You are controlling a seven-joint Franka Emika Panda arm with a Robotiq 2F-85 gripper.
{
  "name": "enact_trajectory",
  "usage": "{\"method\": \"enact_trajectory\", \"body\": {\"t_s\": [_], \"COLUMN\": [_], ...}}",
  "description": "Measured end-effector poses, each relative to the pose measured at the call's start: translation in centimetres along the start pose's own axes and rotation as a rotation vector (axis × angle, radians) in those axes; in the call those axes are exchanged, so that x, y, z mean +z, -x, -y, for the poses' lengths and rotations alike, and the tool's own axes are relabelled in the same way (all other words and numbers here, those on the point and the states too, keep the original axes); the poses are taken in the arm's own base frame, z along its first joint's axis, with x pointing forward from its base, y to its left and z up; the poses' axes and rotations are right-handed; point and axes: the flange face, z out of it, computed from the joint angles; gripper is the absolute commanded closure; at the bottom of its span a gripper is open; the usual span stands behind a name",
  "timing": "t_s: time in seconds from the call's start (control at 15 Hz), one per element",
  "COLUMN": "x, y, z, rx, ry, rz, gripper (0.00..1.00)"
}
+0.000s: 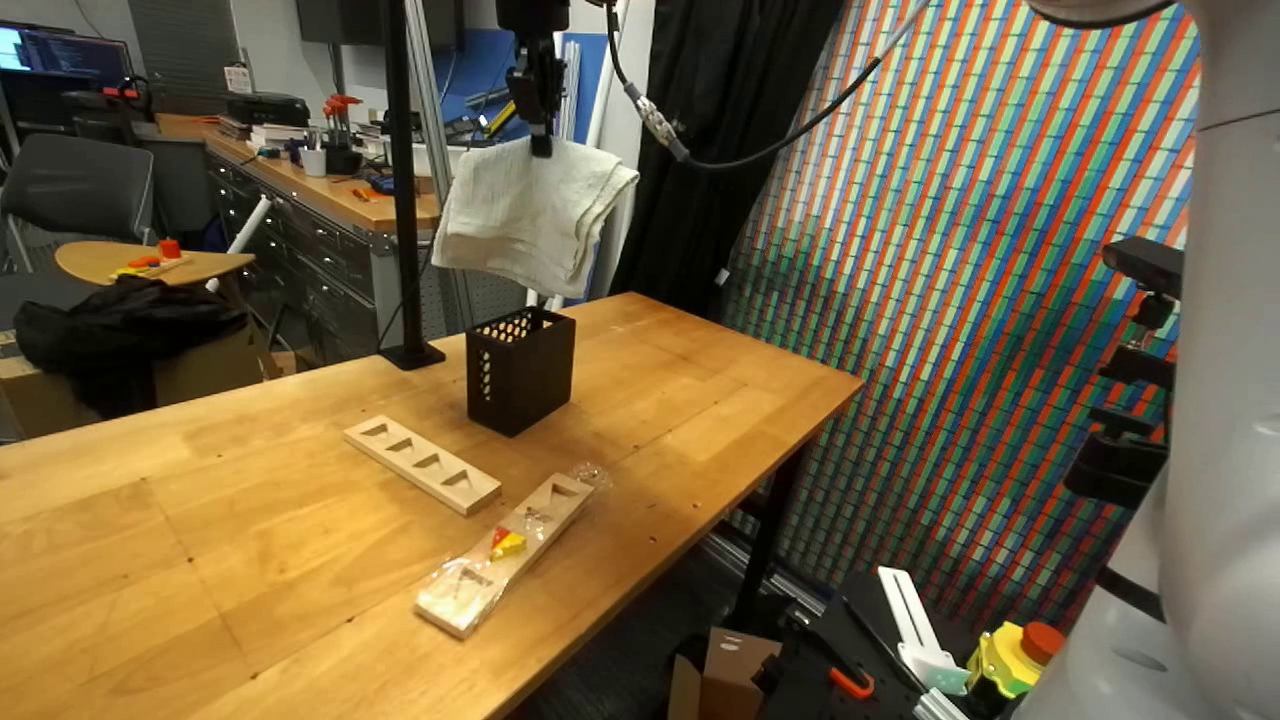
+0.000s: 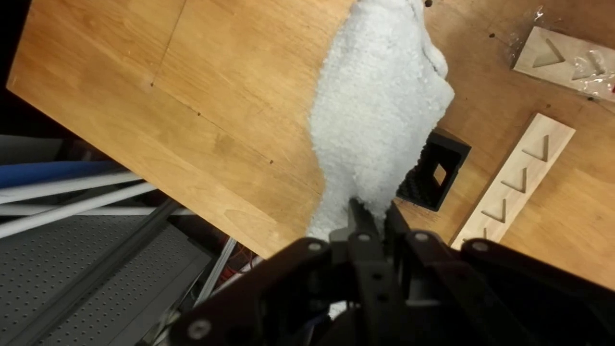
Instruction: Put the white towel in the black box
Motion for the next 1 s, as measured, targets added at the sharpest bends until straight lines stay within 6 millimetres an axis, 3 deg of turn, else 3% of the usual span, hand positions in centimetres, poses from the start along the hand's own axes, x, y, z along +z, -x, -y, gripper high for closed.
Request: {"method": "enact_trajectory", "body": {"t_s": [0.67,1.0], "x": [5.0,7.2], "y": [-1.2,-2.4], "z": [-1.3,-0.5], "rx": [0.050,0.099], "ry": [-0.086,-0.151], "rz": [0.020,0.019], "gripper": [0.98,0.98]}}
